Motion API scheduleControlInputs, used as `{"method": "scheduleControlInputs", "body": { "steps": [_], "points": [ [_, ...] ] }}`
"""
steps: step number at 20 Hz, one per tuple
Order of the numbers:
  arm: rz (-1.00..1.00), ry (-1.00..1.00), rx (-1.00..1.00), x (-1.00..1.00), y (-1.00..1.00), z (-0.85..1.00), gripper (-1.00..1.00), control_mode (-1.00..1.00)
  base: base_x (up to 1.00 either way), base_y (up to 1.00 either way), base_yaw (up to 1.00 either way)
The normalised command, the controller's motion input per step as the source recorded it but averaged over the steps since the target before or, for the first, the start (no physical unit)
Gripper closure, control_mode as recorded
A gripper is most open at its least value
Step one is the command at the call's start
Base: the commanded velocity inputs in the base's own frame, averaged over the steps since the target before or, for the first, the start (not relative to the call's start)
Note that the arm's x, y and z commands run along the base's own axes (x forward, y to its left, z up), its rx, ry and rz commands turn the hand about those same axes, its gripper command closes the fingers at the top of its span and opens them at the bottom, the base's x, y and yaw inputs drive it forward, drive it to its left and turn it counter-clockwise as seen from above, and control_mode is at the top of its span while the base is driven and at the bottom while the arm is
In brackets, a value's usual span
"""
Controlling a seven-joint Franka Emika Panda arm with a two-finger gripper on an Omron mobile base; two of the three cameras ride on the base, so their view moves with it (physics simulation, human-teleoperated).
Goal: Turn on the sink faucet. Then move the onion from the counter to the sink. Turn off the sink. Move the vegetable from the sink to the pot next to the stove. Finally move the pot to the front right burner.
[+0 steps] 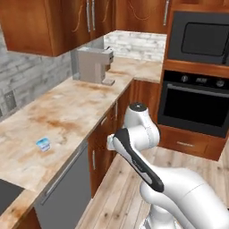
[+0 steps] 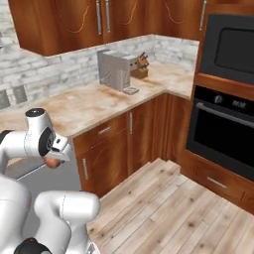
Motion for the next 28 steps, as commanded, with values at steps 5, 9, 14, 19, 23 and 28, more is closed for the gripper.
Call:
{"method": "scheduleControlInputs", "body": {
  "steps": [5,9,14,19,23,28],
  "points": [
    [0.0,0.0,0.0,0.0,0.0,0.0,1.0,1.0,0.0,-0.39,-0.42],
    [0.0,0.0,0.0,0.0,0.0,0.0,1.0,1.0,0.01,-0.32,-0.44],
    [0.0,0.0,0.0,0.0,0.0,0.0,1.0,1.0,0.16,-0.37,-0.46],
    [0.0,0.0,0.0,0.0,0.0,0.0,1.0,1.0,0.18,-0.45,-0.47],
    [0.0,0.0,0.0,0.0,0.0,0.0,1.0,1.0,0.14,-0.53,-0.47],
    [0.0,0.0,0.0,0.0,0.0,0.0,1.0,1.0,0.13,-0.62,-0.45]
  ]
}}
